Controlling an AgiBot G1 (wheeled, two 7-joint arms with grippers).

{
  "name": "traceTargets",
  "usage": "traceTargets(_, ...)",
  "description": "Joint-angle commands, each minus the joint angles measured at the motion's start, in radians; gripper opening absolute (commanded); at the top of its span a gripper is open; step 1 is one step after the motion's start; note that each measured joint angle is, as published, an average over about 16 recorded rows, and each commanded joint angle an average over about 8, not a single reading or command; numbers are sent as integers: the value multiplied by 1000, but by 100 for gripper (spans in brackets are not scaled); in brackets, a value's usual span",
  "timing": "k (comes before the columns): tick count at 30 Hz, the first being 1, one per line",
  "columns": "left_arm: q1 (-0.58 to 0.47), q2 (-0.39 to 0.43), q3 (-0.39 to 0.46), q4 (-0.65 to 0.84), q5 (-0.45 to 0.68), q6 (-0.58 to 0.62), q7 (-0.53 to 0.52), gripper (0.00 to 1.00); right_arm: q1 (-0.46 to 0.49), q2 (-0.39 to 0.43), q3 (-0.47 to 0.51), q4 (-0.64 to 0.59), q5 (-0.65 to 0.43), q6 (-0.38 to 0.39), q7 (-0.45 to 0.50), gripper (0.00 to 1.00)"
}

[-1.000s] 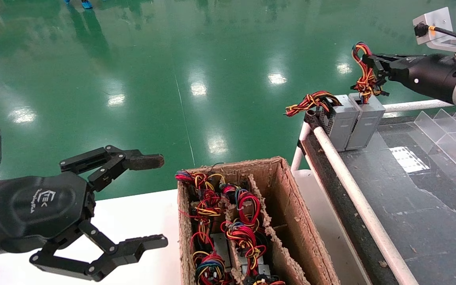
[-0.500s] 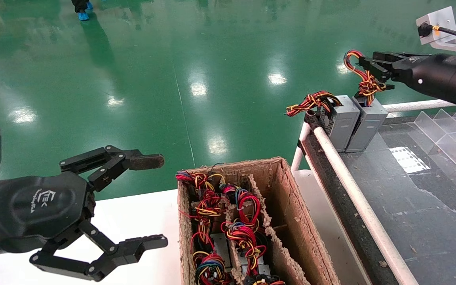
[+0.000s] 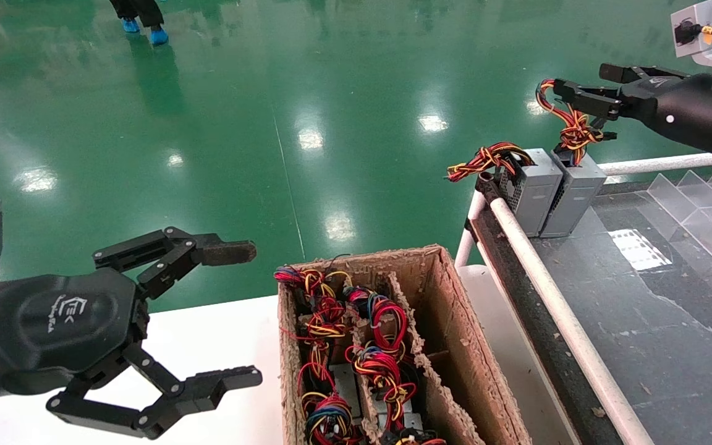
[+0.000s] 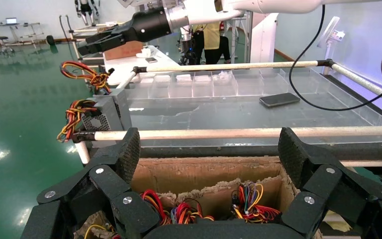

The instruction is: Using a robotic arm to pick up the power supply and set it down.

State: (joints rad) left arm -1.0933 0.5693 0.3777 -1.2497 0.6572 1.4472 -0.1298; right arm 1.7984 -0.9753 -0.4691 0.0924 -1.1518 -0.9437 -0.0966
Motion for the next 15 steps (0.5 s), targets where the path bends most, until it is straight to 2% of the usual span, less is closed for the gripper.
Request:
traceTargets(1, 0, 0, 0, 0, 0, 0, 0, 100, -14, 8, 5, 24, 10, -15, 3, 100)
traceTargets(15, 0, 0, 0, 0, 0, 0, 0, 100, -194, 99, 52, 320, 115, -151, 75, 100)
